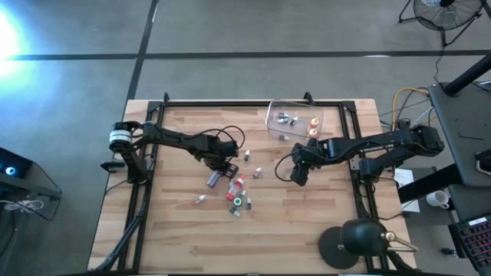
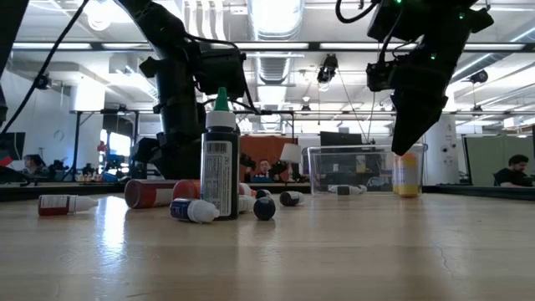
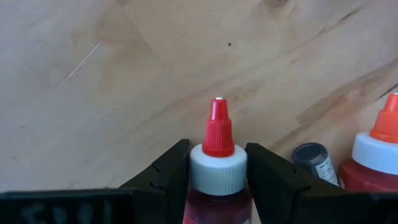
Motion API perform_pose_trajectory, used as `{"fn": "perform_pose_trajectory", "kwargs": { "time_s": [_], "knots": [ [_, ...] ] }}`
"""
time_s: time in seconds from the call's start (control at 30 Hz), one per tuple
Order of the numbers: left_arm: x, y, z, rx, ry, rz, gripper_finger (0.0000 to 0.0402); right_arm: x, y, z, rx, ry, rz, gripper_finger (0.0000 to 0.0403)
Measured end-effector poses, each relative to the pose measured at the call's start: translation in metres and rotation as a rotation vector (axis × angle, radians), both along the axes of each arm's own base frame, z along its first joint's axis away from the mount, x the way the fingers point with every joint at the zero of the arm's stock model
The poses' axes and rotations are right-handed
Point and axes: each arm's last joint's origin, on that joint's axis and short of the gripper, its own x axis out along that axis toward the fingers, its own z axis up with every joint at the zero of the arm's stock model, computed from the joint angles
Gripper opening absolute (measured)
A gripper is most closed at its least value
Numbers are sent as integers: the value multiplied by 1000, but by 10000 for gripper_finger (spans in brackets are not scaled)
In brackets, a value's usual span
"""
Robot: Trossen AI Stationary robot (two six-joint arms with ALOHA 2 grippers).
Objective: Pick & Place food coloring
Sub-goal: Put the large red food coloring bottle into the transparent bin
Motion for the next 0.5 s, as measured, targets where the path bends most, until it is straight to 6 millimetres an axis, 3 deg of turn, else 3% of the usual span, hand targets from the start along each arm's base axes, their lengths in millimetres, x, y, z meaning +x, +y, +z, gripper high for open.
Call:
{"fn": "perform_pose_trajectory", "kwargs": {
  "time_s": [0.3, 0.5],
  "knots": [
    [0, 0, -1, 5, 6, 4, 98, 1, 0, 1, -13, -17, -17, 203],
    [2, 1, 2, 13, 2, 6, 93, 7, -3, 14, -81, -183, -98, 203]
  ]
}}
